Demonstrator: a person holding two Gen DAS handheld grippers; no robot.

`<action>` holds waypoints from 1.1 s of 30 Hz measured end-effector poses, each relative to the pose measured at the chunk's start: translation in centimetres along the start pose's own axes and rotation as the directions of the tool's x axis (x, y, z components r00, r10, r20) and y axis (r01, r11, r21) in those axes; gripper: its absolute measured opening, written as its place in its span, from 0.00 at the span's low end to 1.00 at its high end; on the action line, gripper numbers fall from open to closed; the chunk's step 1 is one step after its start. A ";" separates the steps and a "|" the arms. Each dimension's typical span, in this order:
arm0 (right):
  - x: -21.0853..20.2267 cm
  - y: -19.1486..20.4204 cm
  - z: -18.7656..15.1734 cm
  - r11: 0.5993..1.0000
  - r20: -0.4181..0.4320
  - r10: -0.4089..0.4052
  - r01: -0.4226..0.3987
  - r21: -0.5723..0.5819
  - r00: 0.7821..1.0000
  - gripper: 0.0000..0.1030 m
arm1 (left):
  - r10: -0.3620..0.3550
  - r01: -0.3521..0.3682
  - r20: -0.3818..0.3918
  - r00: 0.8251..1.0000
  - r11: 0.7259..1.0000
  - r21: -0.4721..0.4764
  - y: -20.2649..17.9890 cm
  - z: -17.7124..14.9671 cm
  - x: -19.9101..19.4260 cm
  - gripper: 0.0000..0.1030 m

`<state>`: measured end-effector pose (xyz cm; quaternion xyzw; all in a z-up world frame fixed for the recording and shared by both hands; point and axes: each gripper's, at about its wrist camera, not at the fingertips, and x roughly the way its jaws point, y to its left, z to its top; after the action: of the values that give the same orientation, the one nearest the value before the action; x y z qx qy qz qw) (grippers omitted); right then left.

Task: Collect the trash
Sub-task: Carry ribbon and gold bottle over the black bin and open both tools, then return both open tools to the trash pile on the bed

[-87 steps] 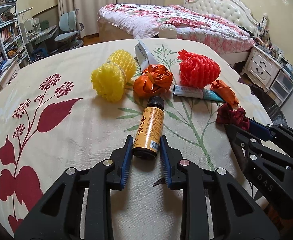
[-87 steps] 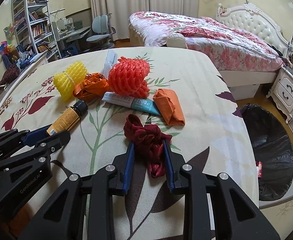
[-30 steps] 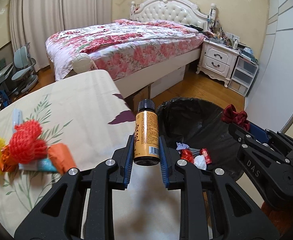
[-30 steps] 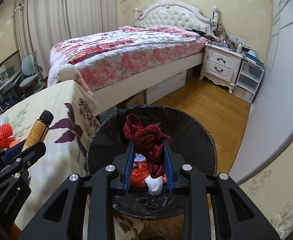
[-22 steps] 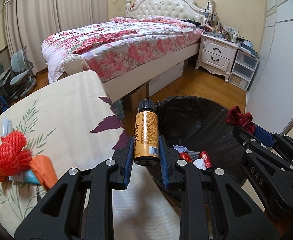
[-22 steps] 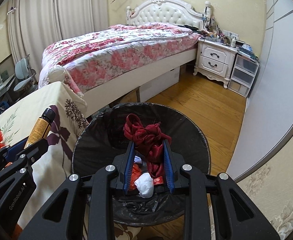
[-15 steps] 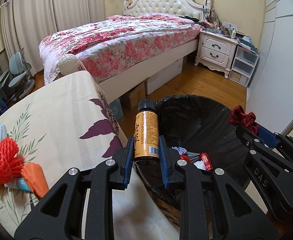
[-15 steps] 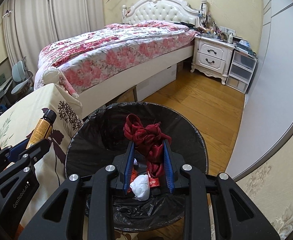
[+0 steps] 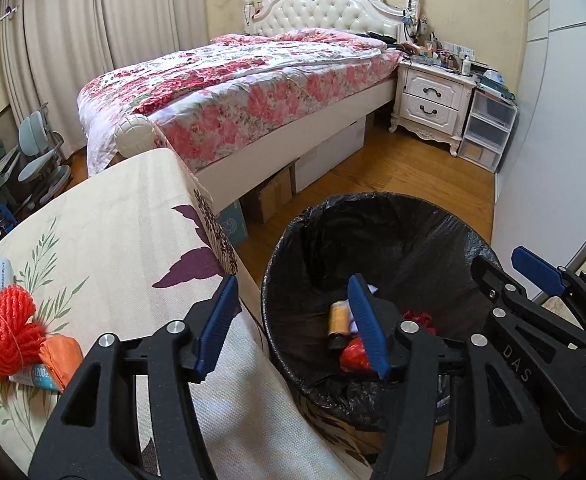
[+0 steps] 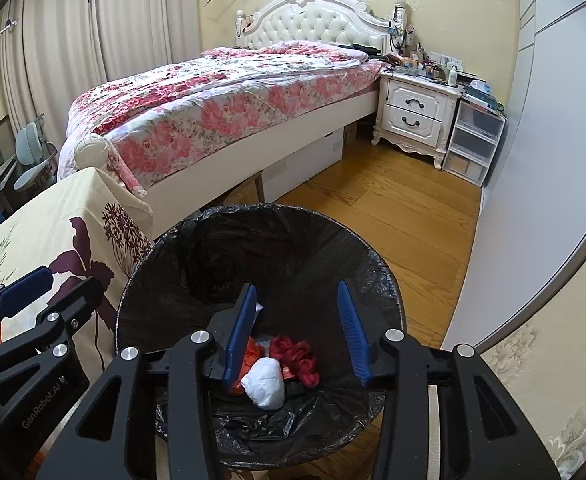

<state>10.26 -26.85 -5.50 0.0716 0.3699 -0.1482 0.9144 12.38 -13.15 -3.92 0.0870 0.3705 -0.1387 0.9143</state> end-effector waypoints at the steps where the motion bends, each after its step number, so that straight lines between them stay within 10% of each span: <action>1: -0.1 0.0 0.0 1.000 0.001 -0.001 0.001 0.000 1.000 0.44 | 0.005 -0.005 0.005 1.000 1.000 0.001 0.1 0.0 -0.2 0.60; 6: -0.7 0.5 -0.2 1.000 0.008 0.000 0.000 -0.012 1.000 0.54 | 0.047 -0.047 0.029 0.998 0.999 -0.006 0.8 -0.3 -1.3 0.76; 33: -6.0 12.7 -2.1 0.959 -0.001 0.226 -0.223 -0.178 0.974 0.57 | 0.258 -0.253 -0.015 0.966 0.933 -0.256 16.8 -7.7 -10.8 0.77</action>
<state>8.88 -13.06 -2.56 0.0303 0.3622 -0.0107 0.9315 5.27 6.77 -0.82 0.0146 0.3623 0.0293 0.9315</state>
